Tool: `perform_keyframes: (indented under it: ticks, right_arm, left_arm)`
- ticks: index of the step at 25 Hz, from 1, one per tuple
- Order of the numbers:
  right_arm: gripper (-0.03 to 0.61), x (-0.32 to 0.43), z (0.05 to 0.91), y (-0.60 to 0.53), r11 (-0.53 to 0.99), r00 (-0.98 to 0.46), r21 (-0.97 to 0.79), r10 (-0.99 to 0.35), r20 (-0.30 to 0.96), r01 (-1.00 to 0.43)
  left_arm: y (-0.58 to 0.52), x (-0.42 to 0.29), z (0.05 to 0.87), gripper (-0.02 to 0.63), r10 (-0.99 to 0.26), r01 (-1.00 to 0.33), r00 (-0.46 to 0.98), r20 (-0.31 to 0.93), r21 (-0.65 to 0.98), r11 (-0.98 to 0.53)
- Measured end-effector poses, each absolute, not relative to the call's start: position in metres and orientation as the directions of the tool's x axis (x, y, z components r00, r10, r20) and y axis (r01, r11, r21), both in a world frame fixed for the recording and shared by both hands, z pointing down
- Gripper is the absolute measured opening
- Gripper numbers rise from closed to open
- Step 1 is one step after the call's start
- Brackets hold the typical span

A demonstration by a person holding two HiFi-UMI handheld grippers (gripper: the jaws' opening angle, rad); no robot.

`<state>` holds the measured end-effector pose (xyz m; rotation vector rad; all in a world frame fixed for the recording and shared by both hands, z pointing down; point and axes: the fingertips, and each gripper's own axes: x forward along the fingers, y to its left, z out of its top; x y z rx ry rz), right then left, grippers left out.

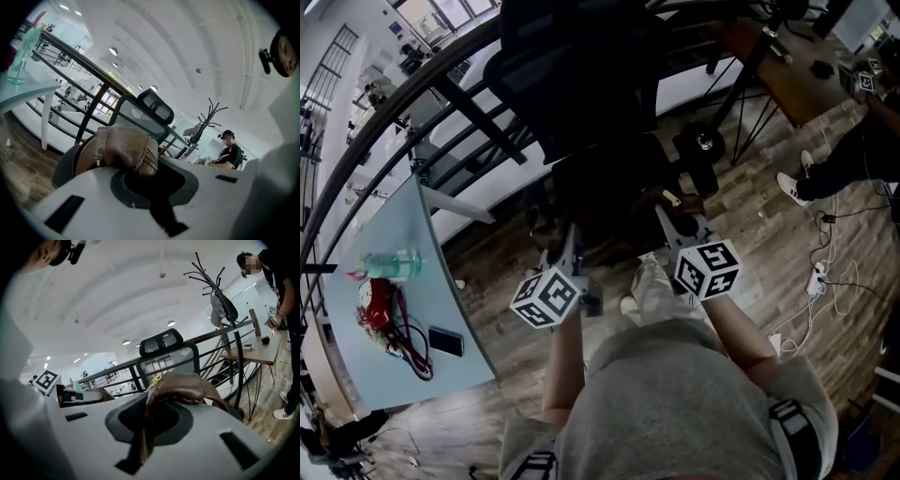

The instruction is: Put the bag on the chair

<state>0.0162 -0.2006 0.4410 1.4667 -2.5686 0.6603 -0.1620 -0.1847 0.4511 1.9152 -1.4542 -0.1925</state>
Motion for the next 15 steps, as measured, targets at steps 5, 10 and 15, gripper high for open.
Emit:
perform_keyframes:
  ticks: [5, 10, 15]
  right_arm:
    - [0.018, 0.015, 0.458, -0.237, 0.448, -0.541, -0.320, -0.775, 0.328, -0.835]
    - [0.018, 0.016, 0.481, -0.269, 0.447, -0.548, -0.328, -0.756, 0.359, -0.832]
    - [0.018, 0.015, 0.509, -0.298, 0.441, -0.548, -0.333, -0.739, 0.392, -0.834]
  left_arm:
    - [-0.216, -0.162, 0.468, 0.017, -0.884, -0.787, 0.347, 0.314, 0.610, -0.092]
    - [-0.246, -0.160, 0.491, 0.017, -0.873, -0.787, 0.345, 0.344, 0.613, -0.070]
    - [-0.274, -0.161, 0.522, 0.017, -0.858, -0.786, 0.340, 0.385, 0.617, -0.034]
